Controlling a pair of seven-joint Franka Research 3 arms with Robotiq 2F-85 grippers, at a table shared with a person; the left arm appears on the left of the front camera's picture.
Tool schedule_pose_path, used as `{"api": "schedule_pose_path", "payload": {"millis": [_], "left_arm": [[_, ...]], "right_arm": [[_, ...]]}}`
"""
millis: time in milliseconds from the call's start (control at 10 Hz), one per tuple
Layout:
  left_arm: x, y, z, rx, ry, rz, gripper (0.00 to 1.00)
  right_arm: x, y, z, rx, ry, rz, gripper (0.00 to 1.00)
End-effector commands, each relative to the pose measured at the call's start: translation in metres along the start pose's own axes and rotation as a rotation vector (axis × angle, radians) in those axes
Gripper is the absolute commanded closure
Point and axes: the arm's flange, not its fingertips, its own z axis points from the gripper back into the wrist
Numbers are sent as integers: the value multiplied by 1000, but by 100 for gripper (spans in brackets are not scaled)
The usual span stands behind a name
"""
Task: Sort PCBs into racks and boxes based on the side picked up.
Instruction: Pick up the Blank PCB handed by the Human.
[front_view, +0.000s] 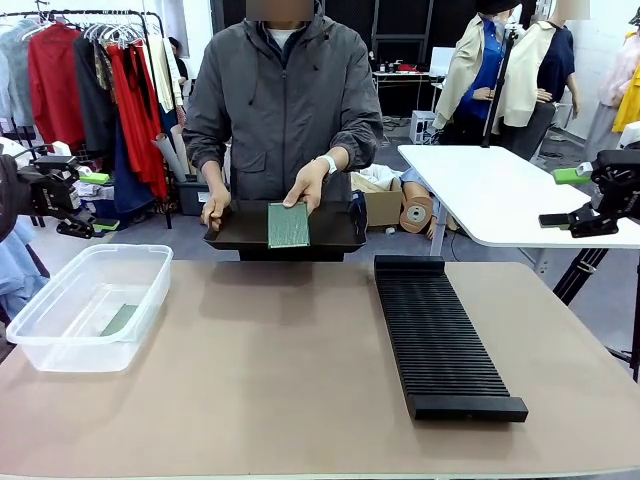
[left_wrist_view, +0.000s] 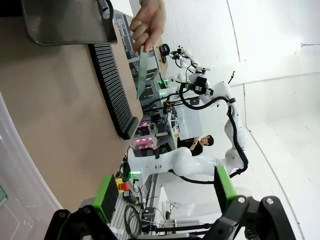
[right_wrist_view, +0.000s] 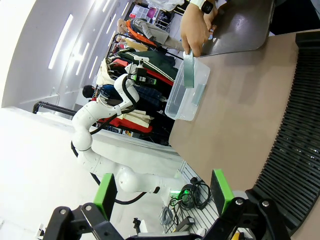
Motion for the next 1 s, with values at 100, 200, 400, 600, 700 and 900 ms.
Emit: {"api": "schedule_pose_path", "payload": {"millis": [100, 200, 400, 600, 700, 900], "left_arm": [[10, -1, -16, 1, 21, -68, 0], [11, 0, -27, -4, 38, -109, 0], [9, 11, -55, -18, 51, -166, 0], [14, 18, -81, -13, 58, -206, 0], [16, 26, -96, -49, 55, -218, 0], [17, 41, -131, -41, -45, -211, 0]], "right_arm": [[-2, 1, -1, -5, -9, 16, 0], [-2, 1, -1, -5, -9, 16, 0], [-2, 1, -1, -5, -9, 16, 0], [-2, 1, -1, -5, -9, 16, 0], [-2, 1, -1, -5, -9, 16, 0], [-2, 1, -1, -5, -9, 16, 0]]}}
